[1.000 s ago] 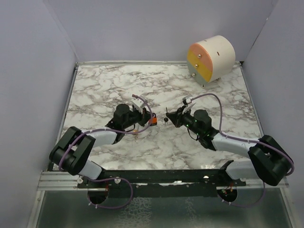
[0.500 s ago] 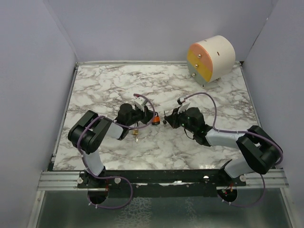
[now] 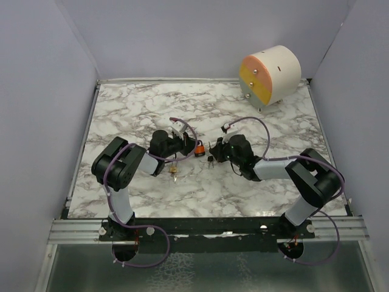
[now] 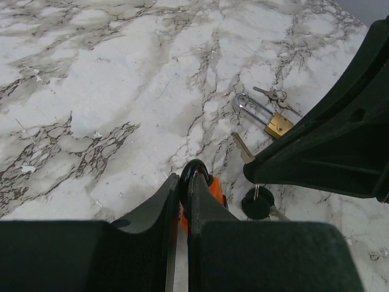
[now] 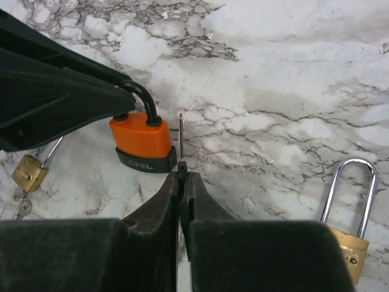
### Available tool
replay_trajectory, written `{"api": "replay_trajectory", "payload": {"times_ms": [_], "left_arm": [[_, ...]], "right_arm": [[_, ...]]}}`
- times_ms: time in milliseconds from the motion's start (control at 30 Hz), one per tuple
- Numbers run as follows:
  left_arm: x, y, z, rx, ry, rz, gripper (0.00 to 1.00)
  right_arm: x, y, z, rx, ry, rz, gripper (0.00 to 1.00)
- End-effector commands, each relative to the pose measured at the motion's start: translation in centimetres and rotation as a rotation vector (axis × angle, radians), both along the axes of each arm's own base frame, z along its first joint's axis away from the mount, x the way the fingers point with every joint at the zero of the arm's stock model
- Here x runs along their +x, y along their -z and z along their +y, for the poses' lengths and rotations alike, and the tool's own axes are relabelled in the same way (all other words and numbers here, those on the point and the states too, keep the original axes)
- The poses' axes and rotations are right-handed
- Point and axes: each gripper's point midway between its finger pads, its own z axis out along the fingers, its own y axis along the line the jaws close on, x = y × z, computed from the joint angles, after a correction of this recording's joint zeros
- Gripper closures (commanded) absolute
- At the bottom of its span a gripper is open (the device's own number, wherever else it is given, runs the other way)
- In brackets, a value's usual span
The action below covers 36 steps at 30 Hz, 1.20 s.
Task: Lock with the key
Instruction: Place the lock at the center of the board, then place the key at the center of the board.
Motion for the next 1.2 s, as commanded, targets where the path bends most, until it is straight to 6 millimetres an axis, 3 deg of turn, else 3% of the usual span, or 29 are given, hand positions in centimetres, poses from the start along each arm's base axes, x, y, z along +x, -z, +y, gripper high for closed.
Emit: {"api": "replay_trajectory", "payload": {"times_ms": [0, 267, 567, 767, 867, 900, 1167], "left_arm": [[-0.5, 0.3, -0.3, -0.016, 0.055, 0.001, 1.0], [-0.3, 2.6, -0.8, -0.02, 0.096, 0.088, 1.0], [0.3, 3.4, -0.6, -0.011, 0.083, 0.11, 0.9], [0.5, 3.9, -0.7, -0.007, 0.08, 0.125, 0.54], [0.8, 3.6, -0.6, -0.008, 0.074, 0.117, 0.23], [0.9, 3.5, -0.6, -0.009, 0.072, 0.113, 0.05], [2.8, 1.1, 0.3, -0.024, 0.014, 0.052, 0.01]], "right_arm": [[2.0, -1.1, 0.5, -0.012, 0.041, -0.059, 0.99], [3.1, -0.4, 0.5, -0.051, 0.067, -0.059, 0.99], [3.2, 1.2, -0.4, -0.092, 0.106, -0.027, 0.99], [3.4, 1.2, -0.5, -0.102, 0.118, -0.028, 0.94], [3.6, 0.9, -0.4, -0.097, 0.119, -0.037, 0.9], [3.6, 0.7, -0.4, -0.097, 0.12, -0.041, 0.88], [4.1, -1.1, 0.0, -0.084, 0.105, -0.085, 0.81]]}}
